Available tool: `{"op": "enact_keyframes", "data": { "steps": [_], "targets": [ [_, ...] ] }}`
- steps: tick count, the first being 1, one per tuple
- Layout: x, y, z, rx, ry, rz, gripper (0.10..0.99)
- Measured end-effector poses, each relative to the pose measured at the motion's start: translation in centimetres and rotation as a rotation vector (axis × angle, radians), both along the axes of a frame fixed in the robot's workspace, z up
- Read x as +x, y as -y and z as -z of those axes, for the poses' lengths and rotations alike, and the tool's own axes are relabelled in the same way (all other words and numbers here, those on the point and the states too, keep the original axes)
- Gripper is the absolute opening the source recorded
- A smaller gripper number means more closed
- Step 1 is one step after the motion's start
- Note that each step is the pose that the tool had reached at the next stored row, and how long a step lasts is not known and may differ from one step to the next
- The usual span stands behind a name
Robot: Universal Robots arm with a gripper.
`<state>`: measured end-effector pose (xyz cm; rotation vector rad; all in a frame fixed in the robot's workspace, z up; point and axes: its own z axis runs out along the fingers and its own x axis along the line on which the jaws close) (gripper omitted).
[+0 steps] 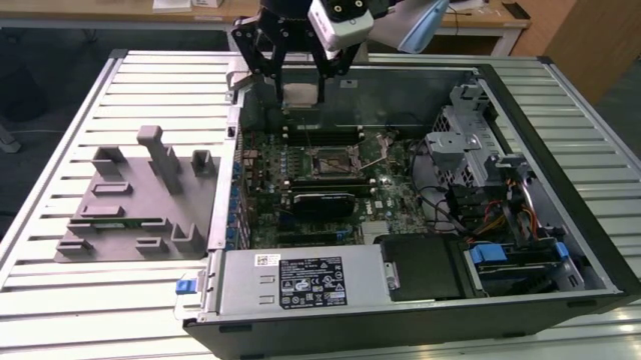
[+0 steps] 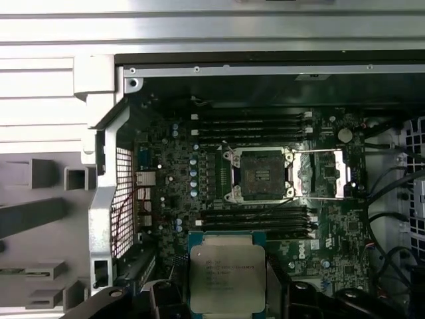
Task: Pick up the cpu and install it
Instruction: 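Pick up the cpu and move it towards the insertion slot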
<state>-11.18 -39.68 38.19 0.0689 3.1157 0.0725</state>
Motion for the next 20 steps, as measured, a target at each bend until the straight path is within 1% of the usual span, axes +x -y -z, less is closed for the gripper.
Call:
{"op": "enact_keyframes", "data": {
  "steps": [20],
  "targets": [
    [3.50, -0.05, 0.00, 0.000, 0.0000, 0.000, 0.541]
  ]
}}
